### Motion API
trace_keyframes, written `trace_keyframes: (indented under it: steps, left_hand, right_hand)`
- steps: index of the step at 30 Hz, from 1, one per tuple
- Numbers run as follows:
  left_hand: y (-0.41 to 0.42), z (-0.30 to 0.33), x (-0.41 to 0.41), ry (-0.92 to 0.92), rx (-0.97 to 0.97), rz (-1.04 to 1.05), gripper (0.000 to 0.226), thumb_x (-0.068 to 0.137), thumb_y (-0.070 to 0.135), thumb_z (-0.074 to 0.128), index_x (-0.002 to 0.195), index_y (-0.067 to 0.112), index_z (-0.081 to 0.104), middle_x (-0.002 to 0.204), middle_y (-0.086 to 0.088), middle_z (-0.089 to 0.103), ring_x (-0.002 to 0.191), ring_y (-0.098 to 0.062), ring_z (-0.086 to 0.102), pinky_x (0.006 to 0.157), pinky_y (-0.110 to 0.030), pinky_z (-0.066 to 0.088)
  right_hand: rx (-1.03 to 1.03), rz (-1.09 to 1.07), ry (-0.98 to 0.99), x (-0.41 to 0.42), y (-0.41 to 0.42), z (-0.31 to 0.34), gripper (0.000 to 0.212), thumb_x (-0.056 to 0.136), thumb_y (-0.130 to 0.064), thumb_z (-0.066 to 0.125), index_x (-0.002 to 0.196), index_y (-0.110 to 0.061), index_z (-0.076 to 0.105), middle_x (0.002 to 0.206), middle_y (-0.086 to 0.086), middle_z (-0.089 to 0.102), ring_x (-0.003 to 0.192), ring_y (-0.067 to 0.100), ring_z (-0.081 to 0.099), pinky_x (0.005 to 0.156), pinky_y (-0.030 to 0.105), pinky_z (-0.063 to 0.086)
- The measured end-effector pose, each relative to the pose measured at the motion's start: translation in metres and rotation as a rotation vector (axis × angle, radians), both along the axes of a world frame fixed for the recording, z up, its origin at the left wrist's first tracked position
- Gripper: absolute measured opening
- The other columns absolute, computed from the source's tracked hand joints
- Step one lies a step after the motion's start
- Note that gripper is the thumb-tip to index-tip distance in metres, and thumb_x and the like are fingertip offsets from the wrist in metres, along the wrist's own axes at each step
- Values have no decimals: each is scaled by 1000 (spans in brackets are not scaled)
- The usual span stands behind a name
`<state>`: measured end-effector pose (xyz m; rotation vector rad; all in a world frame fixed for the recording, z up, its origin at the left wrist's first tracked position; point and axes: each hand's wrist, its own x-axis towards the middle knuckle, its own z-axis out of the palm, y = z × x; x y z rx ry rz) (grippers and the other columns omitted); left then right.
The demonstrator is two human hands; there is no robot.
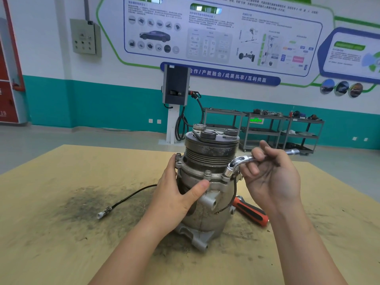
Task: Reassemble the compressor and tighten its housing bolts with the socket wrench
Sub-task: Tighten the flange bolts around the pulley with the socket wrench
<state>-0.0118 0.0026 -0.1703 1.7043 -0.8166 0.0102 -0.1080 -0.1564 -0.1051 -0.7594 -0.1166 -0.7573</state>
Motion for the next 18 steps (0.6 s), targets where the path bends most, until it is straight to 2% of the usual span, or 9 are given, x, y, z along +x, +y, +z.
trace_keyframes:
  steps: [9, 12, 18]
  left_hand:
    - [0, 0, 0, 3, 7, 11, 118, 55, 94, 53, 152, 45, 7, 157, 16, 29, 143, -8, 31, 118, -48, 29]
    - [-1, 0, 0, 9, -20, -7, 118, 54, 94, 55, 152, 44, 12, 155, 14, 35, 141, -9, 36, 117, -47, 32]
    - [-1, 0, 0, 11, -34, -11, 119, 54, 93, 55, 152, 42, 13, 153, 14, 39, 139, -9, 39, 116, -46, 33]
  right_hand:
    - [-127, -167, -47, -1, 10, 3, 19, 102, -8, 30, 88, -16, 41, 52, 0, 52, 36, 15, 39, 44, 18, 35]
    - [-197, -241, -83, -1, 17, 3, 19, 102, -8, 31, 88, -17, 40, 52, 1, 53, 35, 15, 40, 44, 19, 36]
    - [-136, -249, -44, 0, 17, 2, 21, 103, -9, 33, 84, -16, 40, 55, 1, 54, 34, 15, 37, 43, 18, 35]
